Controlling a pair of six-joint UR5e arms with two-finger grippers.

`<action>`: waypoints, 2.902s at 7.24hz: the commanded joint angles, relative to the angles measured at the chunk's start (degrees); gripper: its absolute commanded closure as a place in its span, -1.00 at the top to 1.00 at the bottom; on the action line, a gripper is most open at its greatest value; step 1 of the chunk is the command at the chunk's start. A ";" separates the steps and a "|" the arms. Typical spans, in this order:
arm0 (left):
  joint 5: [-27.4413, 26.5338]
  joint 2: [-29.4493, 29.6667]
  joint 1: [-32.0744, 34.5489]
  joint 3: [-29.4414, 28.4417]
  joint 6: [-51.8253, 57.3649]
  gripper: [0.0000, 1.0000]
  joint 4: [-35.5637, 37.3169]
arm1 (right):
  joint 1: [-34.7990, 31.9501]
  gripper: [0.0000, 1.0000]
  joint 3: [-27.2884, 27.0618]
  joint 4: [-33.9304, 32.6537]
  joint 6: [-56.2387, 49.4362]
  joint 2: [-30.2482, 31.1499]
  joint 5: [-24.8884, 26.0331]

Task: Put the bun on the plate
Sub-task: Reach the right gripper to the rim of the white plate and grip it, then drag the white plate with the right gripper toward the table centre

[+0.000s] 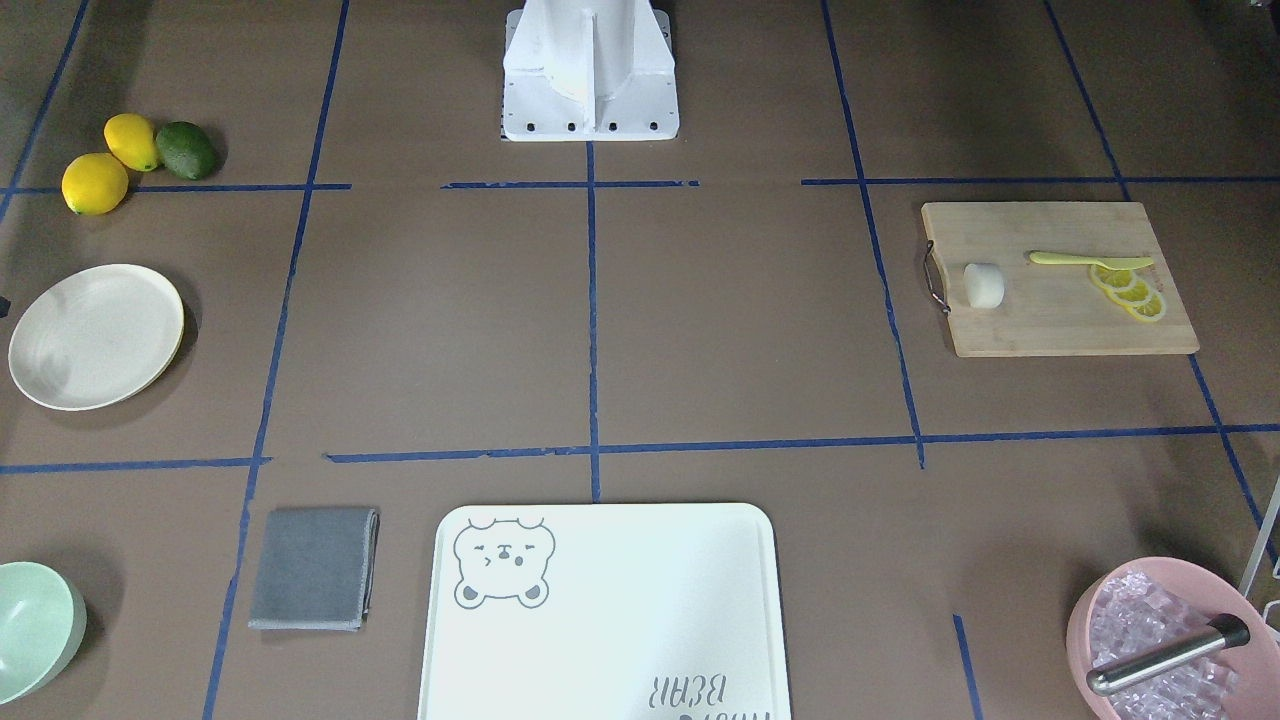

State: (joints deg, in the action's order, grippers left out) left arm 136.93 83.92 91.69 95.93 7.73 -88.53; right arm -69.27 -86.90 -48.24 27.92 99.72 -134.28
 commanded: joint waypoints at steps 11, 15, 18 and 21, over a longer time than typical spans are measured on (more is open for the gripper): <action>0.00 0.20 -0.02 0.40 0.00 1.00 -0.07 | 5.29 -1.00 1.30 1.22 4.93 -4.43 1.65; 0.00 0.11 -0.11 0.31 0.00 1.00 0.02 | 14.39 -1.00 -0.46 1.14 27.20 -20.74 0.76; 0.09 0.20 -0.19 0.05 0.00 1.00 0.02 | 32.65 -0.98 0.15 0.09 44.72 -34.20 20.55; 0.09 0.20 -0.55 -0.13 0.00 1.00 0.02 | 38.06 -0.98 -0.02 -1.31 51.61 -39.77 25.10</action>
State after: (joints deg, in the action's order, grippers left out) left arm 137.02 84.10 91.26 95.80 7.73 -88.50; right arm -33.56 -86.84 -48.46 76.86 62.04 -111.22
